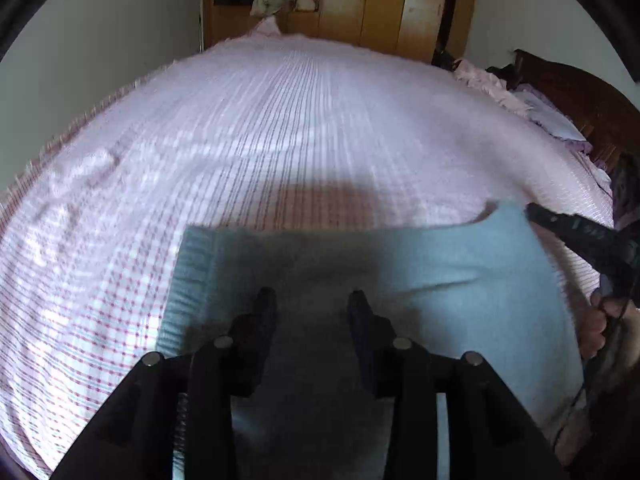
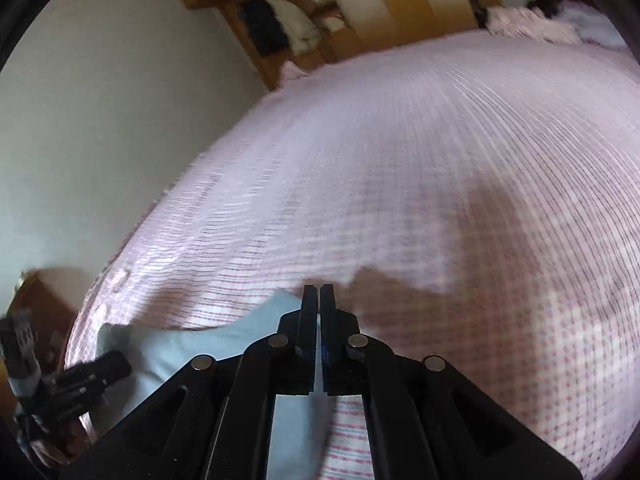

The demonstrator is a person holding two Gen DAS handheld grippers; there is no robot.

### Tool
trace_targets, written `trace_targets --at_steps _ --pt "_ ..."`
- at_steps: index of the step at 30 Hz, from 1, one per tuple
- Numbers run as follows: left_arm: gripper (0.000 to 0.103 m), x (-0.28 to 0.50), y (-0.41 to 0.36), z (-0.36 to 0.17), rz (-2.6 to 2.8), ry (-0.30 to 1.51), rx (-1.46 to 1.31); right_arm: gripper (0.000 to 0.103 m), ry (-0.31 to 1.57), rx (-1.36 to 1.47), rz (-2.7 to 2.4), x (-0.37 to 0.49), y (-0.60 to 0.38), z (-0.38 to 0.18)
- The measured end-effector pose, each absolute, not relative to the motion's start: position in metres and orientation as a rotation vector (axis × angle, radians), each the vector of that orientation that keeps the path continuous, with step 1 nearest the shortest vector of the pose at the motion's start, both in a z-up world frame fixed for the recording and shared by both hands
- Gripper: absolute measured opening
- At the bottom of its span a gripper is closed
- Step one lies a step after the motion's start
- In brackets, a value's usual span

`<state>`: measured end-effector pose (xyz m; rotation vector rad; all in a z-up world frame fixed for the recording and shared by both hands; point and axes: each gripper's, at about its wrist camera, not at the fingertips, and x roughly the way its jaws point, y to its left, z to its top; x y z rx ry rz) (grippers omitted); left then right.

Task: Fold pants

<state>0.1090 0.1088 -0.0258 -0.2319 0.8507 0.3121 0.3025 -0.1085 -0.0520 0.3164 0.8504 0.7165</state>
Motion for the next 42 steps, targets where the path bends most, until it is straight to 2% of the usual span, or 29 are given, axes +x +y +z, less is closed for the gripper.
trace_targets --at_steps 1,2,4,7,10,15,16,18,19,23,26,27,28,30,33,36,42 --pt "0.039 0.106 0.110 -0.025 0.306 0.839 -0.240 0.001 0.873 0.386 0.737 0.302 -0.118 -0.056" --pt "0.039 0.104 0.109 -0.024 0.304 0.835 -0.241 0.014 0.911 0.469 0.767 0.301 -0.129 -0.062" --pt "0.039 0.102 0.106 -0.022 0.306 0.836 -0.238 0.026 0.975 0.545 0.795 0.297 -0.141 -0.069" --pt "0.039 0.102 0.104 -0.021 0.311 0.834 -0.224 0.027 1.073 0.542 0.858 0.290 -0.138 -0.076" --pt "0.039 0.104 0.102 -0.021 0.321 0.834 -0.205 0.032 1.120 0.434 0.911 0.287 -0.120 -0.075" --pt "0.039 0.103 0.100 -0.022 0.326 0.833 -0.182 0.030 1.132 0.459 0.913 0.322 -0.095 -0.077" --pt "0.039 0.104 0.099 -0.023 0.325 0.832 -0.186 0.019 1.128 0.473 0.905 0.332 -0.093 -0.077" --pt "0.039 0.103 0.099 -0.022 0.319 0.832 -0.193 0.013 1.120 0.526 0.889 0.352 -0.090 -0.079" --pt "0.039 0.103 0.099 -0.022 0.317 0.832 -0.196 0.000 1.103 0.542 0.874 0.356 -0.092 -0.077" --pt "0.039 0.102 0.100 -0.021 0.313 0.831 -0.205 0.000 0.990 0.667 0.732 0.371 -0.124 -0.070" --pt "0.039 0.102 0.100 -0.021 0.313 0.831 -0.206 0.000 0.996 0.741 0.768 0.359 -0.141 -0.069" --pt "0.039 0.102 0.101 -0.021 0.314 0.830 -0.209 0.004 1.011 0.726 0.777 0.352 -0.142 -0.068" --pt "0.039 0.101 0.102 -0.021 0.315 0.830 -0.216 0.019 1.033 0.707 0.783 0.341 -0.143 -0.068" --pt "0.039 0.100 0.104 -0.020 0.315 0.826 -0.232 0.034 1.065 0.694 0.803 0.318 -0.148 -0.068" --pt "0.039 0.096 0.104 -0.018 0.316 0.820 -0.253 0.035 1.132 0.599 0.828 0.286 -0.138 -0.075" --pt "0.039 0.093 0.104 -0.017 0.314 0.824 -0.260 0.035 1.111 0.475 0.863 0.282 -0.119 -0.071" --pt "0.039 0.087 0.103 -0.014 0.305 0.825 -0.254 0.035 1.149 0.535 0.961 0.318 -0.095 -0.084"
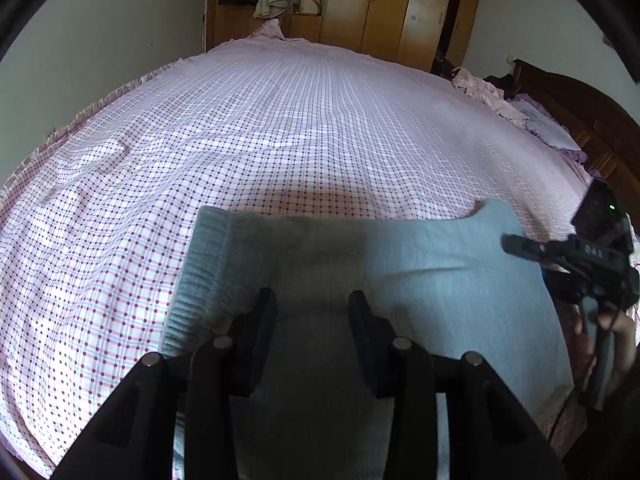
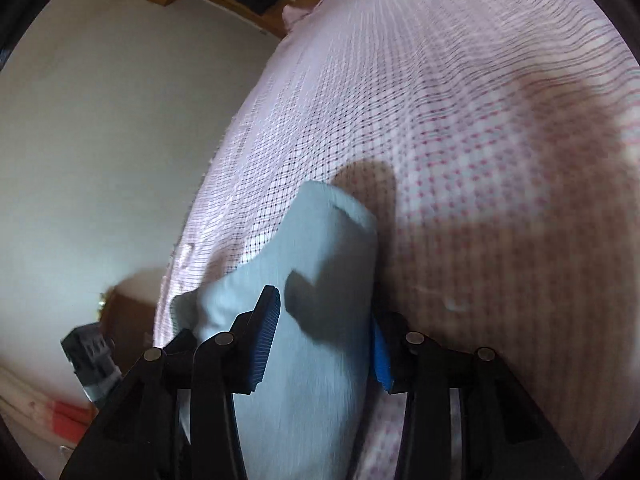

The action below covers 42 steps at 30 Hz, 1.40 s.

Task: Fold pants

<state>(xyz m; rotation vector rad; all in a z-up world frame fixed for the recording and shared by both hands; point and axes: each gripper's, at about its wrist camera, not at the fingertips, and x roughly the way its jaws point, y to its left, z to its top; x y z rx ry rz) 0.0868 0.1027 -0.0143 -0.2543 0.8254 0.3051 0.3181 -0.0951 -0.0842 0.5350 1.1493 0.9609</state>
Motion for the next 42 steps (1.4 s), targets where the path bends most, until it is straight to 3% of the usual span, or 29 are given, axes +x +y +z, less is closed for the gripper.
trace_targets --at_steps 1,2,7,11,16,23,31,42 --pt "0.039 0.086 0.102 -0.013 0.304 0.824 -0.257 0.030 1.153 0.552 0.972 0.322 -0.095 -0.085" --pt "0.040 0.085 0.102 -0.011 0.302 0.821 -0.265 0.009 1.160 0.562 0.978 0.324 -0.096 -0.085" --pt "0.040 0.082 0.100 0.009 0.267 0.784 -0.308 0.004 1.137 0.600 1.033 0.333 -0.144 -0.060" --pt "0.043 0.088 0.089 0.032 0.243 0.744 -0.268 0.004 1.096 0.527 1.005 0.358 -0.178 -0.030" --pt "0.044 0.105 0.073 0.039 0.227 0.738 -0.229 0.005 1.141 0.514 0.859 0.408 -0.242 -0.043" --pt "0.044 0.128 0.040 0.027 0.189 0.782 -0.218 0.029 1.148 0.667 0.880 0.390 -0.289 -0.076" --pt "0.044 0.141 -0.018 0.030 0.082 0.780 -0.195 0.029 1.057 0.807 0.889 0.282 -0.316 -0.090" --pt "0.041 0.156 -0.075 0.013 0.016 0.819 -0.142 0.029 0.947 0.929 0.790 0.276 -0.308 -0.099"
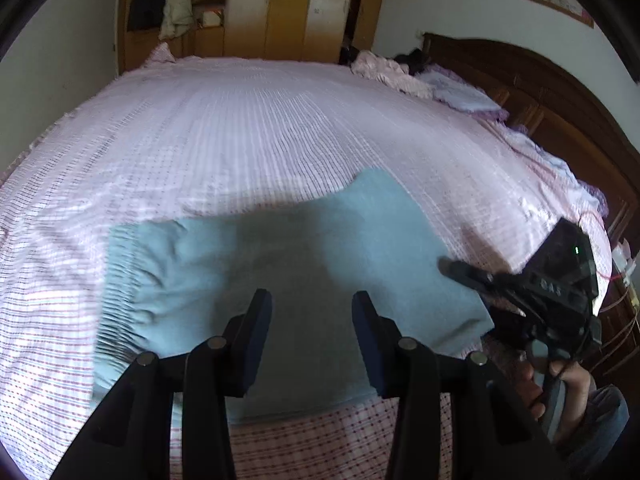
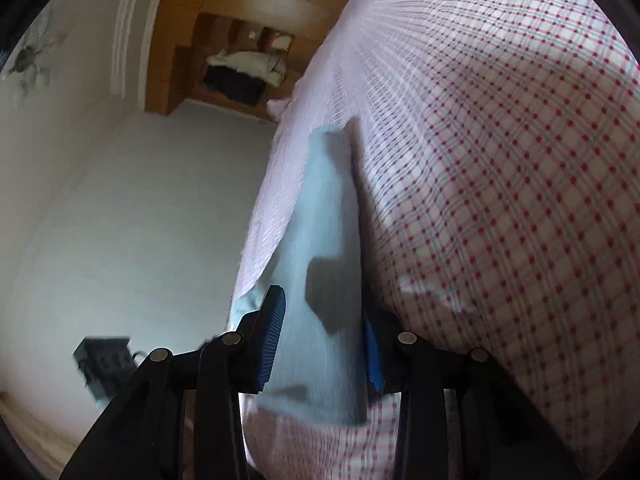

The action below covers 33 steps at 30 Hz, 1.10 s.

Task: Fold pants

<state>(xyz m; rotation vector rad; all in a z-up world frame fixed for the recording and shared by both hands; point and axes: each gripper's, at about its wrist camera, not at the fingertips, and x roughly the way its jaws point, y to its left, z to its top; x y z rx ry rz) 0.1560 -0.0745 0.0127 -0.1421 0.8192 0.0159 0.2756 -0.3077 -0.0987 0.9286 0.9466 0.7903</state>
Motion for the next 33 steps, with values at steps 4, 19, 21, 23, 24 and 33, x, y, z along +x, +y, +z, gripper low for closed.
trace_targets --at_steps 4,19,21,23,24,33 --pt "0.025 0.155 -0.084 -0.006 0.042 0.851 -0.130 0.028 0.885 0.844 0.742 0.277 -0.289 -0.089" --pt "0.016 0.136 -0.116 -0.041 0.105 0.874 -0.149 0.010 0.840 0.726 0.665 0.248 -0.286 -0.085" --pt "0.016 0.134 -0.119 -0.040 0.106 0.872 -0.131 0.009 0.841 0.719 0.661 0.248 -0.285 -0.085" --pt "0.016 0.132 -0.123 -0.045 0.110 0.868 -0.100 0.005 0.837 0.698 0.651 0.246 -0.283 -0.082" --pt "0.016 0.131 -0.123 -0.045 0.111 0.867 -0.102 0.005 0.832 0.664 0.640 0.247 -0.278 -0.076" --pt "0.016 0.125 -0.114 -0.053 0.083 0.842 -0.175 0.004 0.687 0.078 0.491 0.207 -0.199 0.011"
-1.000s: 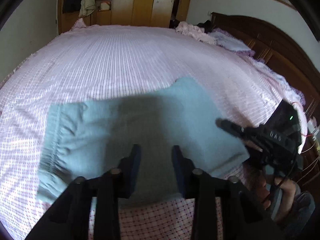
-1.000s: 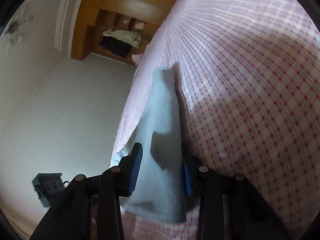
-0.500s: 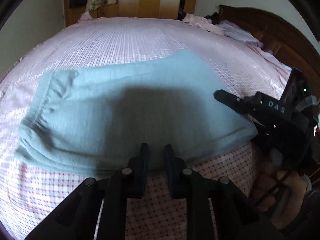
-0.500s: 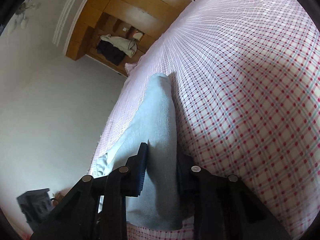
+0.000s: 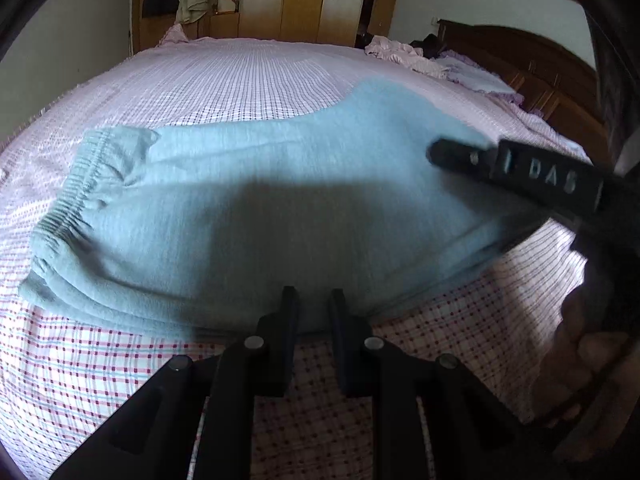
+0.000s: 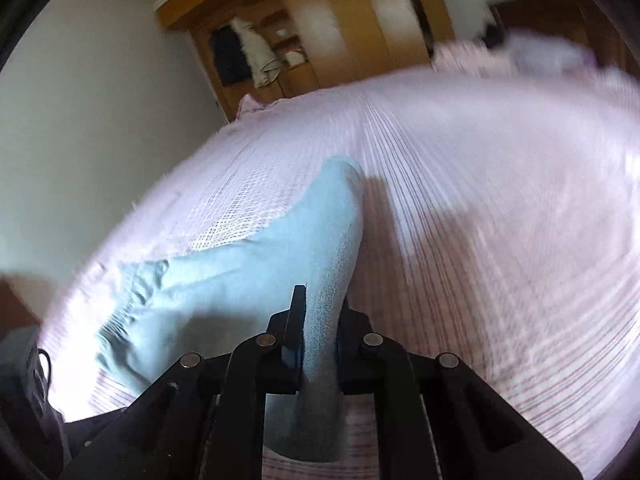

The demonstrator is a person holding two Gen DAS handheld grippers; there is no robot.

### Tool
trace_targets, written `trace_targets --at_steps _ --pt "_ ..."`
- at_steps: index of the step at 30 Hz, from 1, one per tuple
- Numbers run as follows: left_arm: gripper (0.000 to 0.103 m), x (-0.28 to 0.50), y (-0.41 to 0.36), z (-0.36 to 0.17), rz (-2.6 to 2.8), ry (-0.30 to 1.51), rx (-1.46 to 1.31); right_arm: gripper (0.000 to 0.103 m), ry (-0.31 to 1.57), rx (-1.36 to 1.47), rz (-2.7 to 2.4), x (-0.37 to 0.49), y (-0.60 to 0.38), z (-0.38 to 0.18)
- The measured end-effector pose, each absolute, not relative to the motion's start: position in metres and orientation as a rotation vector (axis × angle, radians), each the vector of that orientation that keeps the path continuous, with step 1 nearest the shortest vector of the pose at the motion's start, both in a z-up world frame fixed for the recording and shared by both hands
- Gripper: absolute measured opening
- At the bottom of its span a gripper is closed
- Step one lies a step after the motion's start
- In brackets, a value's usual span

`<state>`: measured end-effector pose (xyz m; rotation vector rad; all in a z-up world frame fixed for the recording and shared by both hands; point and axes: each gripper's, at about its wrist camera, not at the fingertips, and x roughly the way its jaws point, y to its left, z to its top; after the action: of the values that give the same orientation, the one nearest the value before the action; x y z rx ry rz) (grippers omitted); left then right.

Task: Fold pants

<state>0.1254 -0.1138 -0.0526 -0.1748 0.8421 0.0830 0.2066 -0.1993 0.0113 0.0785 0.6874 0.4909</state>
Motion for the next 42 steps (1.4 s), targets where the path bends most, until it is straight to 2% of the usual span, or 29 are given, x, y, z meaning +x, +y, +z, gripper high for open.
trace_targets --at_steps 5,13,21,29,33,40,42 --pt "0.013 0.098 -0.066 -0.035 -0.015 0.753 -0.428 0.004 0.596 -0.202 0.438 0.186 -0.149 0.043" --pt "0.013 0.036 0.048 0.005 0.110 0.671 -0.451 0.004 0.569 -0.367 0.416 0.177 -0.116 0.055" --pt "0.014 -0.008 0.130 0.005 0.223 0.614 -0.567 0.004 0.429 -0.615 0.425 0.137 -0.025 0.057" --pt "0.015 -0.023 0.155 -0.003 0.236 0.613 -0.644 0.004 0.506 -0.739 0.465 0.112 0.072 -0.001" --pt "0.017 -0.023 0.161 -0.007 0.230 0.615 -0.674 0.004 0.525 -0.726 0.430 0.112 0.082 -0.013" --pt "0.018 -0.023 0.158 -0.007 0.221 0.615 -0.674 0.004 0.401 -0.637 0.434 0.095 0.067 0.000" --pt "0.018 -0.023 0.158 -0.009 0.219 0.621 -0.678 0.004 0.438 -0.685 0.451 0.097 0.072 -0.011"
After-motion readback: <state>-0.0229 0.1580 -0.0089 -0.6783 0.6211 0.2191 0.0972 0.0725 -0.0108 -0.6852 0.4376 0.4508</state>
